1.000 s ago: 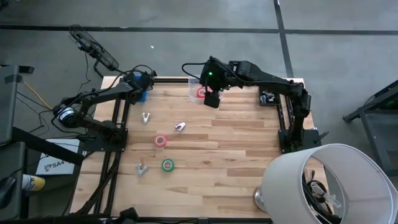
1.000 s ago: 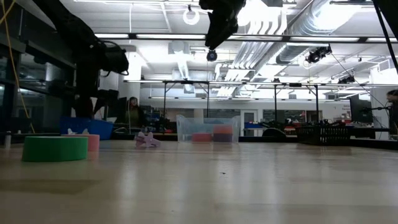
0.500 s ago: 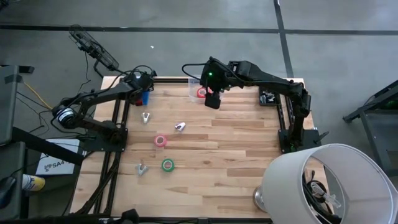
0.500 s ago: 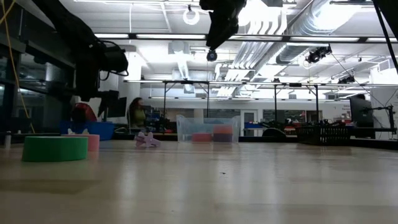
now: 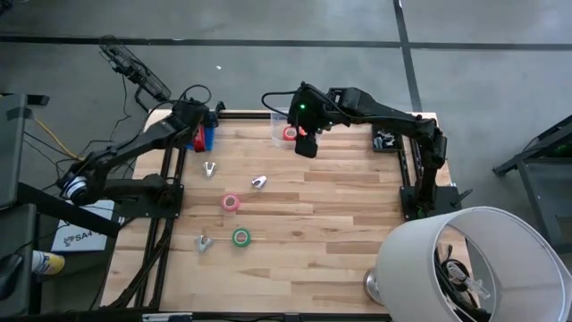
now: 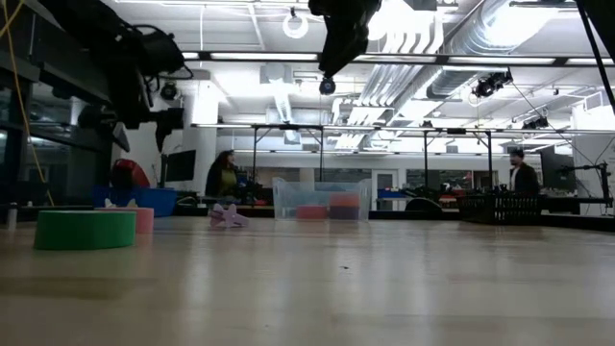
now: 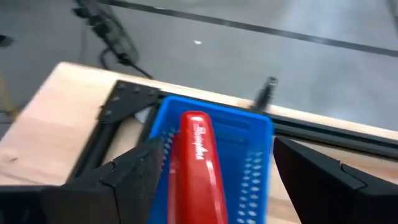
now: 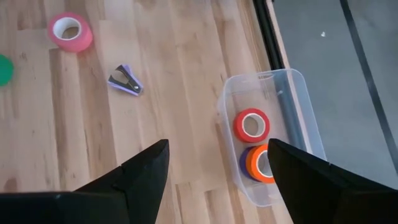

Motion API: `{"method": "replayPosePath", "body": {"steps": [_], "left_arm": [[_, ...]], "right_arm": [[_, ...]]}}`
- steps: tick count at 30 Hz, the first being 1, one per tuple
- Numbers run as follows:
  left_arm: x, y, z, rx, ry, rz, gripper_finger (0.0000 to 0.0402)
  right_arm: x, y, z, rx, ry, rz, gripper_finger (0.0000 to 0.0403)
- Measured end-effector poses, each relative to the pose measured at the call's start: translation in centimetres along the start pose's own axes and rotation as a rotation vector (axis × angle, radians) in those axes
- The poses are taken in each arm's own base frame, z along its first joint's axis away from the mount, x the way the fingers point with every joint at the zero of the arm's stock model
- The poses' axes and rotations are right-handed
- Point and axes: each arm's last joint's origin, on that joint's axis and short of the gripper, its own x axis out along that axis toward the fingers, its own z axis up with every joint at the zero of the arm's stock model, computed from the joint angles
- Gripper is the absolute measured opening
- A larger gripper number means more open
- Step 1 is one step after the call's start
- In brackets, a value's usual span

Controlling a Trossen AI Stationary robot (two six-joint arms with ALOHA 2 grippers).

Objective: Pick and place Stapler, Stapler remover, tape
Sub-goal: Put the gray staple remover into the black bin

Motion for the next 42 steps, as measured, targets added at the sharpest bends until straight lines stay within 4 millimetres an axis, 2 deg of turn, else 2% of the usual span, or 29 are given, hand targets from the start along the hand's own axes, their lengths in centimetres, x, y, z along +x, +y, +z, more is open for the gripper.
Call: {"method": "replayPosePath", "body": {"steps": [18,23,30,42], "left_arm": [[-5.4,2.2,1.7,0.210,0.002,-0.464,0.0297],[-6.0,2.4,1.0,0.248,0.123,-0.622,0.0297],[-6.1,3.3,-0.7,0.187,0.375,-0.585,0.0296],[-8.0,2.9,-3.4,0.233,0.510,-0.518,0.0251]], "right_arm": [[0.0,0.1,0.0,-0.023,-0.008,0.046,0.0264],[0.0,0.1,0.0,-0.012,-0.007,0.047,0.0264],[0.0,0.2,0.0,0.024,-0.007,0.048,0.0263],[0.0,0.2,0.0,0.029,-0.007,0.048,0.0263]]}}
